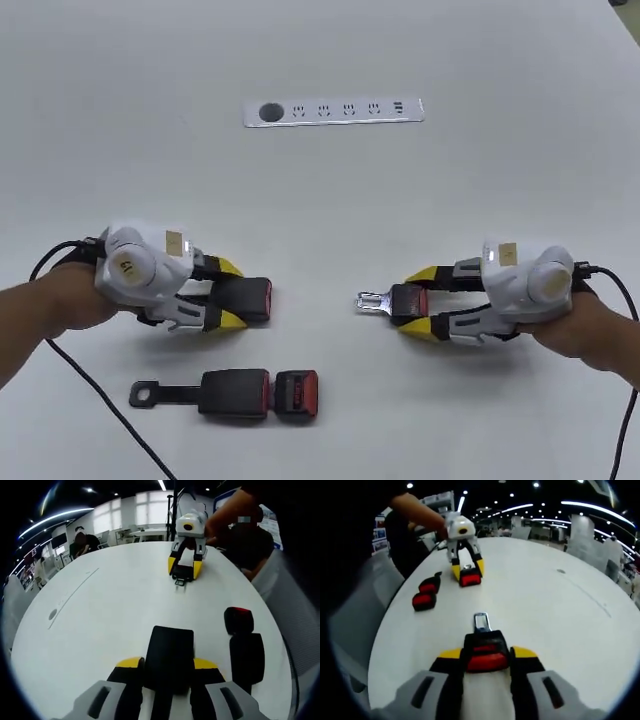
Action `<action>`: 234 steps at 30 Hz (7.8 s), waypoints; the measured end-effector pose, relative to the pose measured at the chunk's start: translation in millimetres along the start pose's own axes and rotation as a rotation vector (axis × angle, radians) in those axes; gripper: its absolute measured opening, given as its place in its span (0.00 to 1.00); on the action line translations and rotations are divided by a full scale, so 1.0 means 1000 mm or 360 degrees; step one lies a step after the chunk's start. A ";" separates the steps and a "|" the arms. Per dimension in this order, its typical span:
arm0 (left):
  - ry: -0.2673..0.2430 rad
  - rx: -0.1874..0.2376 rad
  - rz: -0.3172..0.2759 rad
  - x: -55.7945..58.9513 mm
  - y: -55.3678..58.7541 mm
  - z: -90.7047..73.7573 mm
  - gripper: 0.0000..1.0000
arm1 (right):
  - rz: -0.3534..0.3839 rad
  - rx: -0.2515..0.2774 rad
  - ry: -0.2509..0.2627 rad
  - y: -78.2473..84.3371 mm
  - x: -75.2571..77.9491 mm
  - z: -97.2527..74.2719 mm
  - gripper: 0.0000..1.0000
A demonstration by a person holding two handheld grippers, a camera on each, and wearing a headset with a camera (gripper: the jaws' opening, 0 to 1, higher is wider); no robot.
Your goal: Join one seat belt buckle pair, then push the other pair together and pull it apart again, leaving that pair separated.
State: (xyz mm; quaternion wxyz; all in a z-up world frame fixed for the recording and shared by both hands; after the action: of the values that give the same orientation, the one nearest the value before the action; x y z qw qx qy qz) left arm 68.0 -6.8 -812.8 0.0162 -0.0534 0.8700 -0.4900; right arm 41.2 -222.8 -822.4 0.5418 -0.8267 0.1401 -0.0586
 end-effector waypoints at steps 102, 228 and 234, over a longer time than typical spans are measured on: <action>0.0123 -0.0083 0.0104 0.008 -0.002 0.010 0.36 | -0.0049 0.0001 -0.0149 -0.058 -0.027 0.137 0.36; -0.0980 0.0442 -0.0533 -0.008 -0.064 -0.075 1.00 | 0.0193 0.0278 0.0850 -0.079 -0.016 -0.025 1.00; -0.1040 0.0490 -0.0511 0.025 -0.072 -0.089 1.00 | 0.0139 0.0342 0.0860 -0.098 -0.037 -0.025 1.00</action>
State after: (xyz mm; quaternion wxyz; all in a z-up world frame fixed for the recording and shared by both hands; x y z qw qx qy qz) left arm 41.1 28.9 -704.2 0.2233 -0.3388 0.7160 -0.5681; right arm 15.9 -196.8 -721.0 0.5712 -0.7122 0.3078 -0.2678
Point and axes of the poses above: the centre of the closed fingertips' face, and the gripper's own axes: z roughly forward along the fingers, x roughly to its right, y roughly out of its underside, the point moved 2 cm from there along -z, roughly backward along the fingers, and after that the axes turned 15 degrees about x, right-handed, at the moved point
